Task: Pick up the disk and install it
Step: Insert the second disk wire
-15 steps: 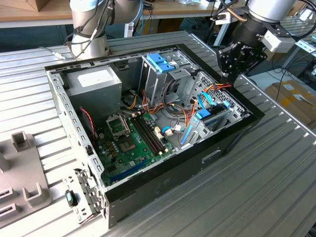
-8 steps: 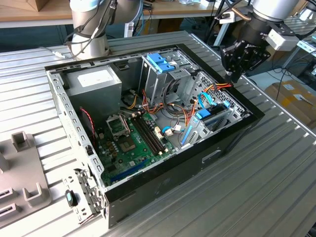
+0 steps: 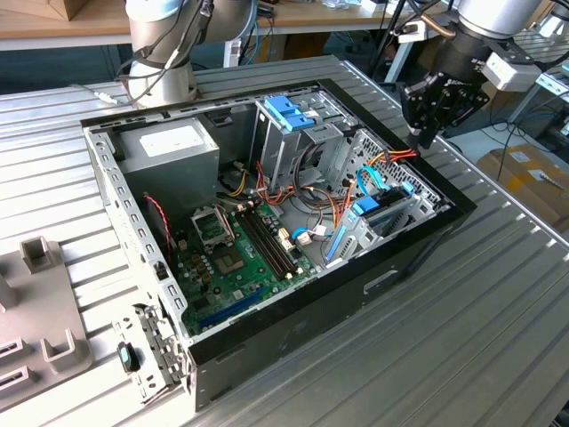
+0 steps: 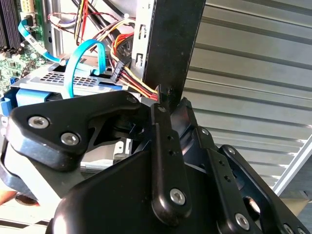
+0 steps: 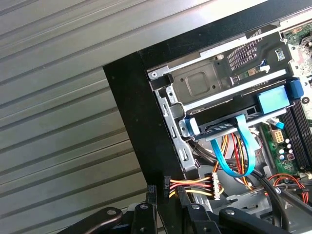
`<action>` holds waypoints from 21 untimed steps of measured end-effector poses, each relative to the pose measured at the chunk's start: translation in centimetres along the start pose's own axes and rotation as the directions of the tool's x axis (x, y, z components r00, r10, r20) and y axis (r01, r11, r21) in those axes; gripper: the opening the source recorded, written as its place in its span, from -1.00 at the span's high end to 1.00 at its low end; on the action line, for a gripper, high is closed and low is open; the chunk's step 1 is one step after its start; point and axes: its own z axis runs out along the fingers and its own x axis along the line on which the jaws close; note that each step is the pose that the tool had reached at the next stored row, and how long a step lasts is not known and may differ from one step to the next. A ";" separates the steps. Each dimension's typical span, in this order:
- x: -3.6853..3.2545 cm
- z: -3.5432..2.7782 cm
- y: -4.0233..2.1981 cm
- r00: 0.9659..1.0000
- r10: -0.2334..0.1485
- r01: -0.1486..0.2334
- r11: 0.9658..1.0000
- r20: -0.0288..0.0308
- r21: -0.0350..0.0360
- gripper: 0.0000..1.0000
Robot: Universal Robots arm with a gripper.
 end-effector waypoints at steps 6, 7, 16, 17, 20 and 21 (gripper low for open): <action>-0.01 0.14 -0.01 1.000 0.000 0.000 1.000 0.000 0.000 0.41; -0.01 0.15 -0.01 1.000 0.000 0.000 1.000 0.000 0.000 0.41; -0.02 0.36 0.00 1.000 0.000 0.000 1.000 0.000 0.000 0.41; -0.02 0.38 0.01 1.000 0.000 0.000 1.000 0.000 0.000 0.41; -0.01 0.54 0.04 1.000 0.000 0.000 1.000 -0.001 -0.002 0.41; -0.01 0.57 0.05 1.000 0.000 0.000 1.000 -0.002 -0.004 0.41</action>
